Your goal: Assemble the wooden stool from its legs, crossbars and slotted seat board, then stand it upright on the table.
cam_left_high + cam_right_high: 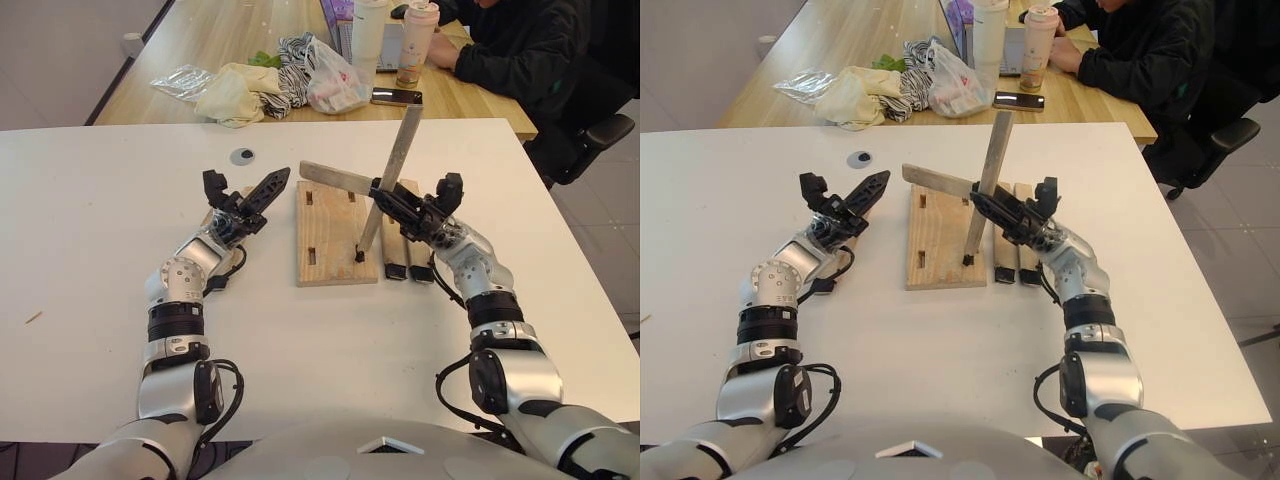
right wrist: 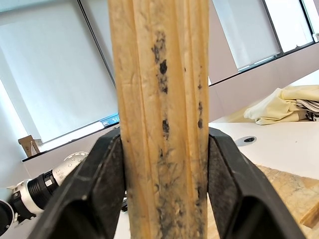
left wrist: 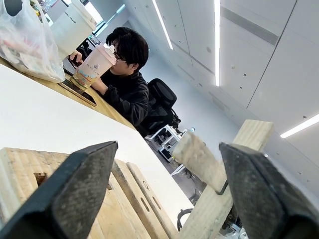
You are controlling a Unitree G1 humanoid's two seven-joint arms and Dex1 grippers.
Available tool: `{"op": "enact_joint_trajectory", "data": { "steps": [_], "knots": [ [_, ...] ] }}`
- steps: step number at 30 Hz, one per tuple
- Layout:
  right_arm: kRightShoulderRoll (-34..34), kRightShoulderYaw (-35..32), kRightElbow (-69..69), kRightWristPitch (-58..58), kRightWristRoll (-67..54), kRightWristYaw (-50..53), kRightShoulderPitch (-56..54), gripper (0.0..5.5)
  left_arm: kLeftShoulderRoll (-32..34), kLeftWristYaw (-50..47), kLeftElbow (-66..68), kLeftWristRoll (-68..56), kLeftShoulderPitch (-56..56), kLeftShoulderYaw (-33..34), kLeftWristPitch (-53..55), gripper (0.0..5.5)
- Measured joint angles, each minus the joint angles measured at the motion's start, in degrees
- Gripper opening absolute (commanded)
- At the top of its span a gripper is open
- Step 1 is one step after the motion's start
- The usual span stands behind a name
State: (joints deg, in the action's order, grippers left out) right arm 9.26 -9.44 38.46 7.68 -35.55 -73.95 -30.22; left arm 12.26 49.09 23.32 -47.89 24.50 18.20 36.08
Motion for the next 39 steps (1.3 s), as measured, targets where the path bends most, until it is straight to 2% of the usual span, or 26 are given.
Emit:
{"op": "enact_joint_trajectory", "data": {
  "steps": [6, 15, 22, 28, 33, 39],
  "knots": [
    [-1.94, -1.13, 0.71, -0.64, 0.11, 0.44, -1.34, 2.05, -0.95, -0.02, -0.07, 0.01, 0.0, 0.04, 0.0, 3.74],
    [-1.22, -1.19, 3.32, -3.16, 2.49, -1.37, -1.34, 2.04, -0.95, -0.2, 0.19, 0.11, -0.01, 0.12, -0.02, 3.74],
    [6.04, -0.72, 3.89, -2.38, 4.77, -5.25, -1.66, 2.03, -0.9, -0.87, 1.45, 0.32, 0.0, 0.91, -0.79, 3.74],
    [9.93, 3.65, 5.21, -4.04, 9.04, -10.84, -4.94, 2.03, -0.68, -1.29, 3.09, 0.38, 0.75, 2.54, -1.95, 3.74],
    [12.43, 8.21, 9.93, -9.89, 13.28, -16.38, -9.93, 2.03, -1.42, -1.35, 3.16, 0.61, 0.78, 2.52, -2.95, 3.74],
    [16.18, 16.7, 15.04, -14.21, 15.93, -18.44, -16.36, 2.03, -1.9, -1.34, 3.56, 0.62, 0.75, 2.48, -3.91, 3.74]
  ]
}}
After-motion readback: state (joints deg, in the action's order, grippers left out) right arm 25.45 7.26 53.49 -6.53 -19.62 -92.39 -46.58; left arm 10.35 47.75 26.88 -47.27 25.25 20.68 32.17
